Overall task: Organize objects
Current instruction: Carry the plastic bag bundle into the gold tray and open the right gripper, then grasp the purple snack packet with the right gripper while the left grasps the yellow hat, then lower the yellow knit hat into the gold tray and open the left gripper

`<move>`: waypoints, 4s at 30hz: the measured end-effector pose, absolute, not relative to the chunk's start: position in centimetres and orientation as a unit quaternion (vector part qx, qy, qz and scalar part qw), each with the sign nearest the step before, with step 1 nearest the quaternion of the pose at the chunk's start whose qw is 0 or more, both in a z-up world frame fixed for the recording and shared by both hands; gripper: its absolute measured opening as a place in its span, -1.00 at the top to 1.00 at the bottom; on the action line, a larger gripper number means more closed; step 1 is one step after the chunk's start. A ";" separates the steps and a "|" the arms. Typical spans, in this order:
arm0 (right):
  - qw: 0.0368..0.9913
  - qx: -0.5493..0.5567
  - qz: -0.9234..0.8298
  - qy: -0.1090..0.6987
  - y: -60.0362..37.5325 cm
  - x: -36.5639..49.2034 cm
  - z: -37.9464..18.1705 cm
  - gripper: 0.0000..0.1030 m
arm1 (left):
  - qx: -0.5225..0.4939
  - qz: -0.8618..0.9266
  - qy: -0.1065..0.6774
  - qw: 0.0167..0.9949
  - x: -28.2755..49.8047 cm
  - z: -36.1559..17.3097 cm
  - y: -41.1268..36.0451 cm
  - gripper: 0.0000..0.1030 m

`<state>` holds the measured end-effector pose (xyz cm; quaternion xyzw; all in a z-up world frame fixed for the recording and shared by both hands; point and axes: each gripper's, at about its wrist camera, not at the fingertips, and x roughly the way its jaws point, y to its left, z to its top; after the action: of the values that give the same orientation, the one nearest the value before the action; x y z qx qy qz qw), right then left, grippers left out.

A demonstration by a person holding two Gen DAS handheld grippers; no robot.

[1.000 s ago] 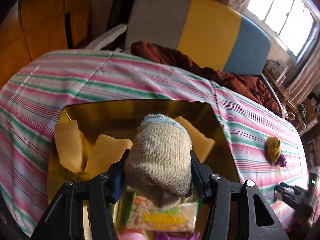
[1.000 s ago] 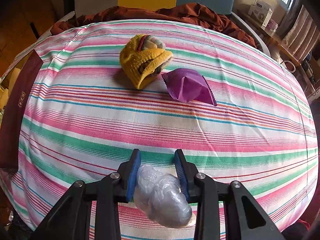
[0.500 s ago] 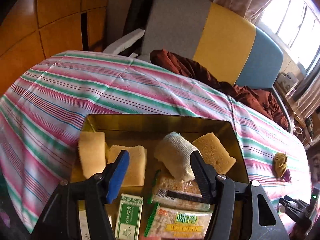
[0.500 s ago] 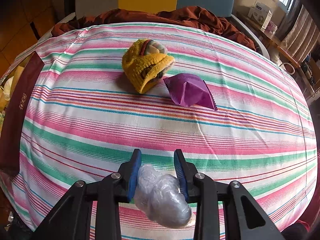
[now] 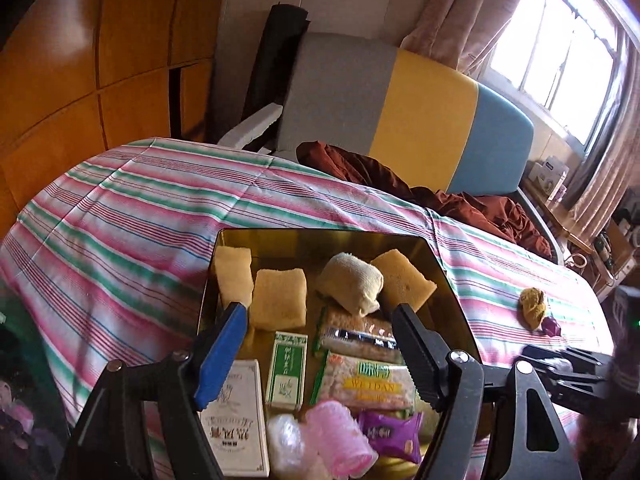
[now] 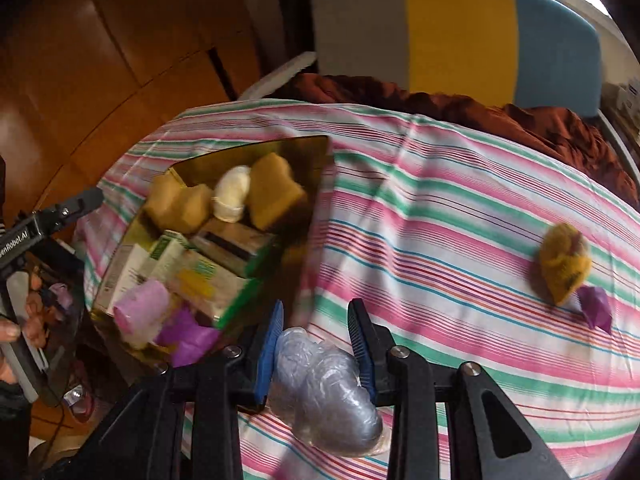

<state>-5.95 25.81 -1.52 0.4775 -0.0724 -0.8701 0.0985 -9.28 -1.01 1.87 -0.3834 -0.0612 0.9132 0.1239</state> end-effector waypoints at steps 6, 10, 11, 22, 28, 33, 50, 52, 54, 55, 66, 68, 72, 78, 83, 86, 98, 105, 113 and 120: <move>0.130 0.490 -0.861 -0.051 20.7 -8.8 -2.7 0.20 | -0.387 0.911 -0.066 0.124 -7.7 1.3 -2.3 -0.49; 0.132 0.501 -0.852 -0.073 20.3 -9.6 -3.6 -0.12 | -0.389 0.910 -0.076 0.122 -7.4 0.9 -3.0 -0.49; 0.133 0.500 -0.852 -0.081 20.5 -9.6 -3.6 -0.21 | -0.389 0.910 -0.077 0.122 -7.4 0.8 -3.0 -0.49; 0.052 0.488 -0.863 -0.117 27.8 -5.8 -3.3 -0.37 | -0.390 0.905 -0.043 0.162 -7.0 1.3 0.9 -0.51; -0.022 0.494 -0.856 -0.151 34.4 -2.8 -4.5 -0.49 | -0.396 0.894 -0.006 0.208 -6.8 1.3 6.4 -0.54; -0.097 0.488 -0.847 -0.188 40.9 -0.2 -4.6 -0.49 | -0.398 0.883 0.028 0.248 -6.4 1.6 11.3 -0.59; -0.217 0.477 -0.812 -0.258 52.9 -2.7 -5.8 -0.48 | -0.426 0.841 0.084 0.323 -7.3 0.4 23.8 -0.65; -0.211 0.491 -0.808 -0.247 53.3 -3.8 -6.2 -0.48 | -0.431 0.837 0.087 0.325 -7.6 -0.1 24.3 -0.70; -0.206 0.491 -0.807 -0.256 53.8 -4.5 -6.7 -0.48 | -0.441 0.833 0.085 0.324 -8.1 -0.5 24.9 -0.71; -0.200 0.494 -0.806 -0.257 54.0 -5.0 -7.0 -0.49 | -0.447 0.830 0.082 0.324 -8.4 -0.8 25.2 -0.71; -0.161 0.527 -0.802 -0.229 54.7 -4.3 -9.0 0.14 | -0.478 0.811 0.065 0.332 -11.2 -2.2 30.4 -0.71; -0.167 0.528 -0.801 -0.226 54.8 -3.8 -8.9 0.14 | -0.477 0.810 0.068 0.335 -11.6 -2.6 31.7 -0.70; -0.186 0.528 -0.797 -0.226 55.5 -3.2 -8.6 0.14 | -0.478 0.804 0.084 0.345 -12.5 -3.9 34.8 -0.69; -0.201 0.522 -0.791 -0.249 57.1 -2.3 -8.3 0.14 | -0.475 0.795 0.097 0.365 -13.6 -5.7 38.9 -0.61; -0.198 0.529 -0.787 -0.249 57.4 -2.4 -8.4 0.14 | -0.475 0.790 0.104 0.373 -14.8 -7.0 41.9 -0.54; -0.197 0.532 -0.785 -0.248 57.4 -2.3 -8.5 0.14 | -0.480 0.788 0.105 0.371 -15.7 -7.8 43.4 -0.51; -0.172 0.534 -0.802 -0.207 56.4 -3.3 -8.6 0.15 | -0.499 0.785 0.064 0.361 -15.7 -9.6 41.5 0.26; -0.115 0.537 -0.816 -0.179 53.3 -3.5 -8.6 0.16 | -0.488 0.815 0.072 0.306 -13.6 -8.9 35.5 0.26; -0.050 0.540 -0.827 -0.149 48.8 -4.7 -8.7 0.16 | -0.435 0.851 0.076 0.284 -9.7 -5.1 29.8 0.26; -0.024 0.549 -0.829 -0.104 44.2 -5.5 -8.9 0.16 | -0.396 0.873 0.072 0.276 -7.2 -1.7 25.7 0.25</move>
<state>-5.50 44.20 -8.91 0.5489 -0.1043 -0.8290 -0.0238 -7.18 25.70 -1.66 -0.3955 0.0717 0.8732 0.2757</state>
